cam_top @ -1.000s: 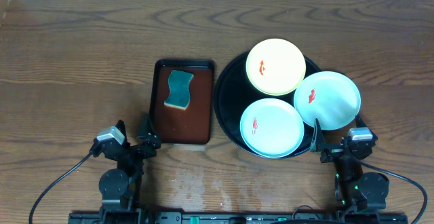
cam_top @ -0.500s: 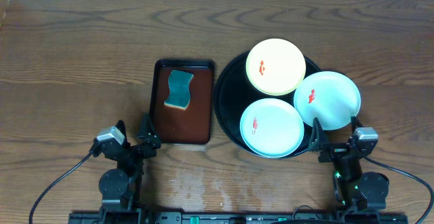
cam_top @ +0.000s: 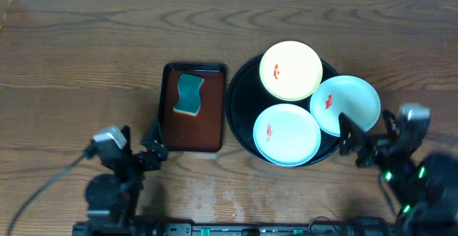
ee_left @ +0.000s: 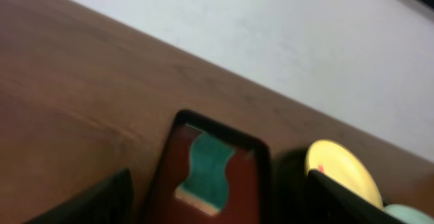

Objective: Clean dirty plates on tray and stack at the side

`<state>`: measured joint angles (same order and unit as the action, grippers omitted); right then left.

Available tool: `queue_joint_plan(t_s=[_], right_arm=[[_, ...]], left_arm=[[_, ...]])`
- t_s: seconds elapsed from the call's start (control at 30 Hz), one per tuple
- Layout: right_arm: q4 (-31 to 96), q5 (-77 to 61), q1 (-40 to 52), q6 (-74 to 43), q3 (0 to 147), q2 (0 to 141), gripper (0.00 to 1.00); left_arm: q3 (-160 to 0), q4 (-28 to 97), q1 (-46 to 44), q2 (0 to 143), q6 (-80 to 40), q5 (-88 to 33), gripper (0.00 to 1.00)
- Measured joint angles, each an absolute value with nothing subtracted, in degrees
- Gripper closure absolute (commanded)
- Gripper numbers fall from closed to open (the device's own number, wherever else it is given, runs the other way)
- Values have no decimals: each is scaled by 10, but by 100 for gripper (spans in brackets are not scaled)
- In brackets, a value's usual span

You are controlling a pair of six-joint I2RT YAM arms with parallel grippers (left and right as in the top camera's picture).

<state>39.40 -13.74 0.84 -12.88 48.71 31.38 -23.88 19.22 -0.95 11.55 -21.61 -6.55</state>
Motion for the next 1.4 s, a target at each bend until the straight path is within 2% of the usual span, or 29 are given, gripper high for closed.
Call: queue_joint_plan(t_s=[0.1,0.27,0.3,0.33,0.4,0.43,0.5,0.57,0.6,0.63,0.77,1.03,1.3,1.4], right_arm=[[519,-140,8,-114,618,440,1],[627,-146,8,-103,782,616,1],[642,-153,9,-102,804,641,6],[654,-168,9,-100,830,678,18],[668,-187,8,-98,840,705,29],[681,-195,9,-99,841,714,35],[707,-207,9,-98,841,735,37],[736,-213,9,-96,841,753,37],[747,-215,9,-96,840,760,36],[758,-214,9,-96,837,766,35],[769,-191,17,-100,792,769,33],[645,-144,51,-146,619,771,59],[526,-133,57,-183,515,784,61],[503,-132,57,-195,489,796,68]], left_arm=[[-367,285,-10,207,-196,-79,19],[-640,558,-9,446,-139,-92,19],[-695,610,-9,496,-130,-93,19],[-785,663,-9,585,-115,-96,19],[-853,699,-9,664,-104,-102,19],[-878,700,-9,693,-102,-105,19],[-921,698,-9,754,-99,-118,22],[-928,700,-9,793,-95,-132,44],[-928,704,-9,808,-94,-138,51],[-928,706,-9,820,-95,-142,52],[-928,729,-9,870,-88,-154,52],[-923,743,-9,912,-88,-163,48],[-923,744,-9,913,-87,-164,48],[-923,744,-9,913,-87,-164,48]])
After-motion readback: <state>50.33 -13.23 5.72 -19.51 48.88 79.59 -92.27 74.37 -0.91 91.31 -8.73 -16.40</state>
